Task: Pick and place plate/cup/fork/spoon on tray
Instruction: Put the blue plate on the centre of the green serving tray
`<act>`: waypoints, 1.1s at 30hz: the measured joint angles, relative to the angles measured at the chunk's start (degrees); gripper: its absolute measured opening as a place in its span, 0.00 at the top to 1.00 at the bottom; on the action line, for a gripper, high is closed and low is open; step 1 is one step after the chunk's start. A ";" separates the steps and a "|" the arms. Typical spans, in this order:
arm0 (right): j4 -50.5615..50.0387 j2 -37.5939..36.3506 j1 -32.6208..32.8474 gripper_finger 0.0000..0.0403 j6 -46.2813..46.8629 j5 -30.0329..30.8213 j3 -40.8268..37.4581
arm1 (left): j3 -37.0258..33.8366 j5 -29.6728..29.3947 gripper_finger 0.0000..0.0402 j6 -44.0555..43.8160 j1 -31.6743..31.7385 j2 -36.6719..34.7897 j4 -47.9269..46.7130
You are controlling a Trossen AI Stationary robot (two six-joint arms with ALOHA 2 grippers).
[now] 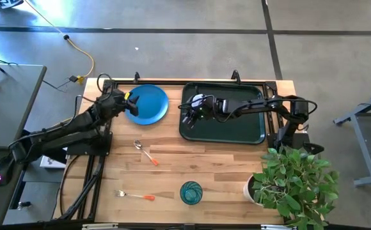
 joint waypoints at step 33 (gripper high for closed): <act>2.04 0.02 0.35 0.61 -7.80 2.07 0.00 | 21.05 11.20 0.52 3.02 23.18 41.94 -5.56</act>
